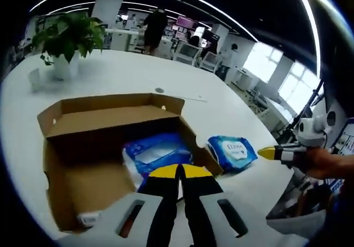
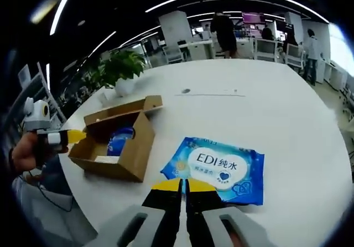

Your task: Operate the shoe box by opening the lid, removing the specified soft item, and placing it in the target area until the item is outside and the box remains undamaged.

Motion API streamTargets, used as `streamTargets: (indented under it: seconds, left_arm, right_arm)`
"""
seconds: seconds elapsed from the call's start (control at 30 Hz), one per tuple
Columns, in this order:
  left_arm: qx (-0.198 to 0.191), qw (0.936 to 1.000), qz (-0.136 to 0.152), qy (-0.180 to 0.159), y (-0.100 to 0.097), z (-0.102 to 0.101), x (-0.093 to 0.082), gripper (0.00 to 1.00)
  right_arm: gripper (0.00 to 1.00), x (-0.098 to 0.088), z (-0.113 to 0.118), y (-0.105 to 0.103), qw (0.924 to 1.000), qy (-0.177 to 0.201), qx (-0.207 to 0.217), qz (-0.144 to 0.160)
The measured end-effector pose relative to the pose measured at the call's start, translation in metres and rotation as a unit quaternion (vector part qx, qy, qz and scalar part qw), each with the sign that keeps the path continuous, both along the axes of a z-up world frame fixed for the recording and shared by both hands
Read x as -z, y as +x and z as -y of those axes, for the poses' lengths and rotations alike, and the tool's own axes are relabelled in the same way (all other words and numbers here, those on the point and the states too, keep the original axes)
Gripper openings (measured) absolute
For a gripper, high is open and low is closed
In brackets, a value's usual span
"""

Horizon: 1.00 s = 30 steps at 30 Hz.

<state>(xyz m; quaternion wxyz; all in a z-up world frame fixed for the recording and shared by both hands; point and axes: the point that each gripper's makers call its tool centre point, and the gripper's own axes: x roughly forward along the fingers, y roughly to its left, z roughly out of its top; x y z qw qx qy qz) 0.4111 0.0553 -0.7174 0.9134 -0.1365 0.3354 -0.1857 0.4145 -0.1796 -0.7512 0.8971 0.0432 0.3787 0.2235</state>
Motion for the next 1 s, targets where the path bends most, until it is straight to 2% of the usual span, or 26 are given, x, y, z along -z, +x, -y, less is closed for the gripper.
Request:
streamTargets:
  seconds: [0.23, 0.37, 0.57, 0.7, 0.9, 1.0]
  left_arm:
    - [-0.027, 0.9996, 0.001, -0.005, -0.004, -0.026, 0.002, 0.0]
    - [-0.03, 0.9995, 0.004, 0.012, -0.01, -0.035, 0.003, 0.0]
    - [-0.038, 0.9991, 0.007, 0.017, -0.017, -0.049, 0.005, 0.01]
    - [-0.046, 0.9987, 0.008, 0.021, -0.024, -0.058, 0.006, 0.03]
    - [-0.056, 0.9979, 0.011, 0.029, -0.036, -0.07, 0.009, 0.09]
    - [-0.055, 0.9978, 0.013, 0.035, -0.042, -0.073, 0.013, 0.14]
  right_arm:
    - [0.0, -0.006, -0.024, 0.003, 0.9996, 0.0, -0.026, 0.005]
    - [0.0, -0.007, -0.038, 0.005, 0.9991, 0.002, -0.041, 0.008]
    - [0.0, -0.009, -0.06, 0.007, 0.998, 0.003, -0.063, 0.008]
    - [0.0, -0.013, -0.076, 0.009, 0.9966, 0.006, -0.082, 0.012]
    - [0.06, -0.017, -0.1, 0.01, 0.9933, 0.01, -0.114, 0.015]
    - [0.1, -0.018, -0.114, 0.008, 0.9893, 0.0, -0.145, 0.019]
